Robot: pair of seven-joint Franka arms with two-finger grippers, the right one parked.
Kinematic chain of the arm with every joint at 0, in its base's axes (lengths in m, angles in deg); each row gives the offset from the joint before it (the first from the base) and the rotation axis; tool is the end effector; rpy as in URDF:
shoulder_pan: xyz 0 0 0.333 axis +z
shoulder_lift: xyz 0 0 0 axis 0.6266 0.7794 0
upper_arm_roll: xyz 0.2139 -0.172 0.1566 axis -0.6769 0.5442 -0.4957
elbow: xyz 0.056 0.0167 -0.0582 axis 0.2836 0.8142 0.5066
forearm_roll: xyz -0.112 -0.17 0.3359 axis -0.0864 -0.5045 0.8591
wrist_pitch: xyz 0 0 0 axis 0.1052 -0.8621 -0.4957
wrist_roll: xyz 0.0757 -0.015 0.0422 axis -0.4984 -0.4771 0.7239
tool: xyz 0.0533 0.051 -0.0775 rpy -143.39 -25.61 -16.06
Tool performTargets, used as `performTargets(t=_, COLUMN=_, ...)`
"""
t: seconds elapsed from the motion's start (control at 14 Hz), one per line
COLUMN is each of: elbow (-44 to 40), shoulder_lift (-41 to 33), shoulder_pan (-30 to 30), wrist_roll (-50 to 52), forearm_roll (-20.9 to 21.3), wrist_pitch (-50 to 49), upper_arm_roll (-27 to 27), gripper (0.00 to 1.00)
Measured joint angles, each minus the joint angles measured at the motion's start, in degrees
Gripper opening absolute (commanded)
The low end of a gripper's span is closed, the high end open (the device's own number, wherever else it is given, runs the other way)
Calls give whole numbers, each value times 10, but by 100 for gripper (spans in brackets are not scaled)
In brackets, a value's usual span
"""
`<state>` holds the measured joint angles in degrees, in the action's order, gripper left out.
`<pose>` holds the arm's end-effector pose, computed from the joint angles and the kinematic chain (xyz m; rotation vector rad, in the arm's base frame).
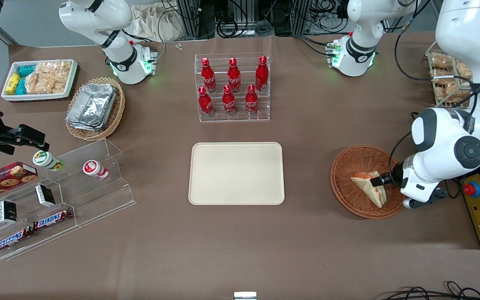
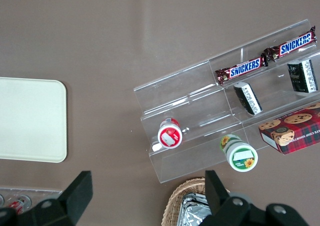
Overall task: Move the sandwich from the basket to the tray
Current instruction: 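Move the left gripper over the wrapped sandwich in the wicker basket, then lower the left gripper and close it on the sandwich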
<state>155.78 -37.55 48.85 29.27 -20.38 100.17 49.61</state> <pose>0.6316 -0.0317 0.3133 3.0446 0.5291 -0.0883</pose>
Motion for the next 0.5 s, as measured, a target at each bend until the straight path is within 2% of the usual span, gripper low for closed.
performTargets(t=0.5, elbow=0, shoulder_lift=29, shoulder_pan=-4, wrist_roll=24, forearm_roll=0, wrist_pitch=29, upper_arm_roll=2, gripper=100)
